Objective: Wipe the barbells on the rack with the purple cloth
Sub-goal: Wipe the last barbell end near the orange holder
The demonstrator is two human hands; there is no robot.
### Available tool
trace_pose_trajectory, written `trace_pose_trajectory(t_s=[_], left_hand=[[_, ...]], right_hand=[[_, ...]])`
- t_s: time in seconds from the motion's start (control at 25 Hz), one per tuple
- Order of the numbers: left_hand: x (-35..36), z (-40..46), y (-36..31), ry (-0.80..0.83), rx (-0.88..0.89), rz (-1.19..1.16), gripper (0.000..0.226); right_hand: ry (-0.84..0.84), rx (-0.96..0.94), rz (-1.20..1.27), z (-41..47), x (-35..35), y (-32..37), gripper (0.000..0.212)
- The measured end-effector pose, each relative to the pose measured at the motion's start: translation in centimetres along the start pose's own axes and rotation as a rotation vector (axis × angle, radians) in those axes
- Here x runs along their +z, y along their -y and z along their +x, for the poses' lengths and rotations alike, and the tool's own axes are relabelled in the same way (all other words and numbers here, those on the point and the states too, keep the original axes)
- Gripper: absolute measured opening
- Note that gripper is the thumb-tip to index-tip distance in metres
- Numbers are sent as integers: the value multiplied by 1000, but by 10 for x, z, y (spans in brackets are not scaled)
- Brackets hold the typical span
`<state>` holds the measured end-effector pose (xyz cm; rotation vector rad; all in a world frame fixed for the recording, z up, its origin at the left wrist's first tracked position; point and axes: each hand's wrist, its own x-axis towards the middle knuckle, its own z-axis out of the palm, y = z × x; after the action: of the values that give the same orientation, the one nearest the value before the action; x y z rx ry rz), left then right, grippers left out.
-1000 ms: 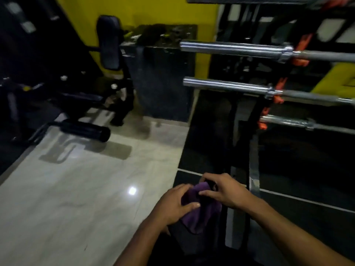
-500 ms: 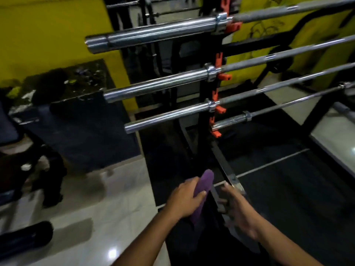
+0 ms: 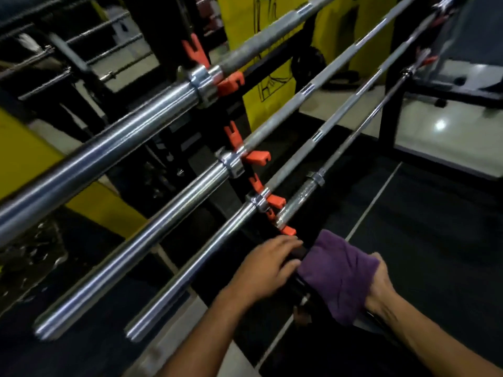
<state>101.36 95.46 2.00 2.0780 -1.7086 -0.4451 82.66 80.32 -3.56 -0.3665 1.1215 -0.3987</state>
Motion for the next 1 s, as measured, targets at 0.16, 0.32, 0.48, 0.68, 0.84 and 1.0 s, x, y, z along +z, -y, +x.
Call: trace_pose_trajectory(t_s=[0.16, 0.32, 0.48, 0.68, 0.84, 1.0], left_hand=[[-43, 56, 96, -99, -54, 252, 60], [-34, 56, 130, 90, -102, 244, 75], [-30, 57, 135, 120, -149, 255, 72], [-28, 57, 140, 69, -99, 275, 72], [-24, 58, 143, 68, -71, 272, 76], [-26, 59, 142, 74, -61, 253, 80]], right_hand=[[-58, -181, -239, 72, 34, 37, 15], [-64, -882, -1106, 139, 59, 54, 41], [31, -1094, -1630, 217, 104, 59, 54], [-6, -1018, -1866, 268, 144, 78, 55], [132, -1010, -1944, 253, 147, 43, 49], [298, -1101, -1963, 213, 141, -24, 54]])
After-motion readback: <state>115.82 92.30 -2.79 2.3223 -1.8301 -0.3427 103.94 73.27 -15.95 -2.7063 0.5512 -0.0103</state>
